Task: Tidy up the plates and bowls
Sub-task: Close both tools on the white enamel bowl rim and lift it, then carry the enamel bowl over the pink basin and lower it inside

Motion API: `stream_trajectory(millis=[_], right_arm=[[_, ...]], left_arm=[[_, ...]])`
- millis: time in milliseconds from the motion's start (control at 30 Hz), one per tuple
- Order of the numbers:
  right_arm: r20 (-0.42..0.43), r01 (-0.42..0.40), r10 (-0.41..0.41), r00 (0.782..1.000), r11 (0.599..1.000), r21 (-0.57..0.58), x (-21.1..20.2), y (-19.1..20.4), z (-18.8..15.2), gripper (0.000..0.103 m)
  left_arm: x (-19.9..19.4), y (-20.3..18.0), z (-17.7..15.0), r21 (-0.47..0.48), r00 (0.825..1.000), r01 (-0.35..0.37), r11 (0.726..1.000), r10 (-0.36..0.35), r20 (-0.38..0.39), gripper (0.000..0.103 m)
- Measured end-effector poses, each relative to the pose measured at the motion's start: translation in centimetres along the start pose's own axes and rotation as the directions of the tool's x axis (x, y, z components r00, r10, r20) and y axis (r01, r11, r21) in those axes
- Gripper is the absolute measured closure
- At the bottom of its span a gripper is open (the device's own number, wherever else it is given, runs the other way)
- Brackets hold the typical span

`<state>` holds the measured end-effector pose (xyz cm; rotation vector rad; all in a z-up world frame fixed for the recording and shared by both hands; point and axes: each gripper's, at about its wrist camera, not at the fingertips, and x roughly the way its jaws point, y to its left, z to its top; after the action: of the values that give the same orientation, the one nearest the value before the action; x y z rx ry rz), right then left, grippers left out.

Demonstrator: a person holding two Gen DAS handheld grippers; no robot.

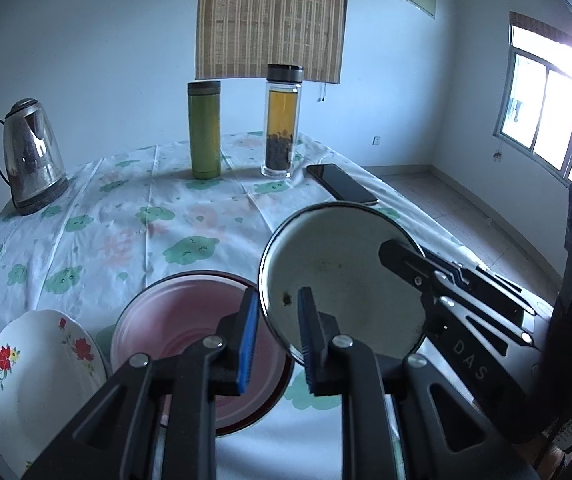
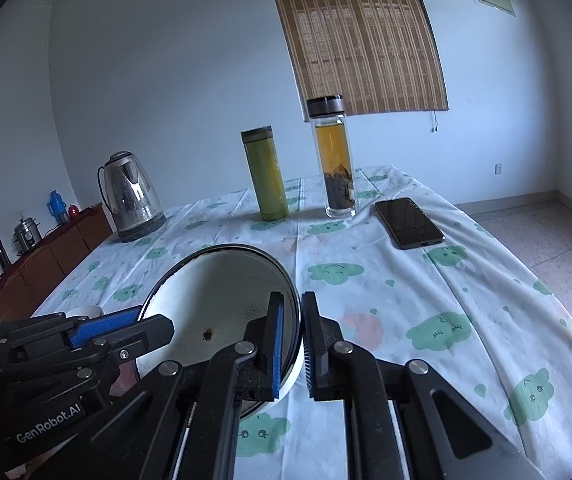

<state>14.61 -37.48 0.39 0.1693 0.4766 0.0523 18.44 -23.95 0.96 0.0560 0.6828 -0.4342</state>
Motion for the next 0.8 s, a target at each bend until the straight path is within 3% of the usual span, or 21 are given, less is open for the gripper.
stream_trajectory(millis=[267, 800], right_arm=[[0.068, -0.015, 0.016, 0.998, 1.0, -0.005, -0.7, 0.9, 0.7, 0.093], [0.04, -0.042, 0.045, 0.998, 0.995, -0.092, 0.5, 5.1, 1.2, 0.092]], left_arm=[[-0.6, 0.8, 0.2, -0.02, 1.0, -0.004, 1.0, 0.005, 0.022, 0.086], [-1.8, 5.1, 0.5, -0.118, 0.998, -0.039, 0.992, 0.044, 0.036, 0.086]])
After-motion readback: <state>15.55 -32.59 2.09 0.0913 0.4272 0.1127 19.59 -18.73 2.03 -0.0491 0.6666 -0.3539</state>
